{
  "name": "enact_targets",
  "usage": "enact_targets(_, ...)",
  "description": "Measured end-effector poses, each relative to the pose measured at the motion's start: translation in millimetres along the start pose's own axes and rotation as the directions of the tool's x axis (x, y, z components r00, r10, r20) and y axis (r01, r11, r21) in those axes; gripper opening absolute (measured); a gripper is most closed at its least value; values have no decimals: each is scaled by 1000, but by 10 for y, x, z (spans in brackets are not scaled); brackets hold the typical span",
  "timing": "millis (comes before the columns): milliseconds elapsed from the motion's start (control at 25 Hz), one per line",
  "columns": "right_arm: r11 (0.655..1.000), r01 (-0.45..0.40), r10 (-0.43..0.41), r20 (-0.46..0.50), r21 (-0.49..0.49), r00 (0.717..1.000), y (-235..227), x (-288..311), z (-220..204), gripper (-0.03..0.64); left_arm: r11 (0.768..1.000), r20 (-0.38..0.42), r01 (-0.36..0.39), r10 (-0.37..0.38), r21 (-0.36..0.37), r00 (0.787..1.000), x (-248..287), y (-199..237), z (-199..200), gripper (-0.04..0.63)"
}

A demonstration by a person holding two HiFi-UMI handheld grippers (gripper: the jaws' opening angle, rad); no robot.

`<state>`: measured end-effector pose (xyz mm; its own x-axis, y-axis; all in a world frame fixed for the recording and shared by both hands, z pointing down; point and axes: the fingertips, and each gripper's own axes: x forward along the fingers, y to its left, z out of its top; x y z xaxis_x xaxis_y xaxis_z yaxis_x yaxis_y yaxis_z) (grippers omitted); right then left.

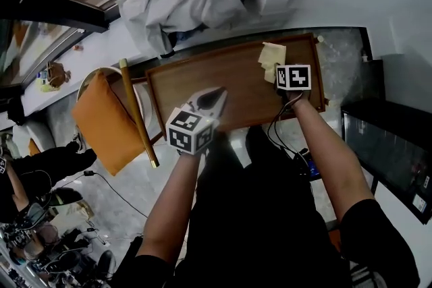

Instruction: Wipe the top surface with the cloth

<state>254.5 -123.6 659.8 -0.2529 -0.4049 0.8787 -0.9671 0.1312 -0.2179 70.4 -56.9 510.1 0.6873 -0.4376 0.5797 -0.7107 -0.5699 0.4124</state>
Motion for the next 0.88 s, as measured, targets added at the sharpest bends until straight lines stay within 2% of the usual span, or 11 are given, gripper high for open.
enact_targets(440,996,83,-84,21,38,996,-759,-240,27,32,1000,-8,27,-27,13,1000,275,-229,52,12)
enact_targets(720,982,171,-173,22,83,985,-1084,-359,31,32,1000,-8,29,-29,12,1000,264,-220,48,11)
enact_targets(880,960,248,-254,36,133,966,-1235,-461,7,32,999,-4,34,-34,7,999,239,-207,37,12)
